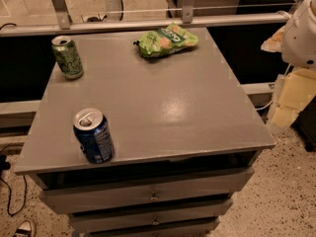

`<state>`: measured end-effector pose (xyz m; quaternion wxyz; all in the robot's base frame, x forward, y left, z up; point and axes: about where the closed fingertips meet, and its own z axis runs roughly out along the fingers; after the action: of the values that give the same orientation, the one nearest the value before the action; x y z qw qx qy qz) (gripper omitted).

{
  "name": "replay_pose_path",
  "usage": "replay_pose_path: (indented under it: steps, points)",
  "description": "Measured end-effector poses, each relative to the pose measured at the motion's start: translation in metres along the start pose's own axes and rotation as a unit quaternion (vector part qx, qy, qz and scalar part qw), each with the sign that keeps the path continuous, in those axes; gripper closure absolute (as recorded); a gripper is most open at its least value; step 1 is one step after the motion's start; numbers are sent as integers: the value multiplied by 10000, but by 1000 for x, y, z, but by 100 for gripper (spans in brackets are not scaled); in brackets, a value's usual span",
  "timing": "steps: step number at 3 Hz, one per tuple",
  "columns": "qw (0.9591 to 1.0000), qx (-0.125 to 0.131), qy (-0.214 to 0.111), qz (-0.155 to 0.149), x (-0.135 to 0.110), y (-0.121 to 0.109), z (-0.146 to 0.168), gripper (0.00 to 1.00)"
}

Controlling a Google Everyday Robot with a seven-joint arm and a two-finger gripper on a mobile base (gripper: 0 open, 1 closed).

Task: Knock green can over

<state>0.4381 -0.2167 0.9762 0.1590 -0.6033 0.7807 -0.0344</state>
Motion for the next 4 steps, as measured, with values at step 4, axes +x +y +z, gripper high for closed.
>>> replay_pose_path:
  steps: [4]
  points:
    - [9775,-13,-2082,-331,-162,-88,65,0]
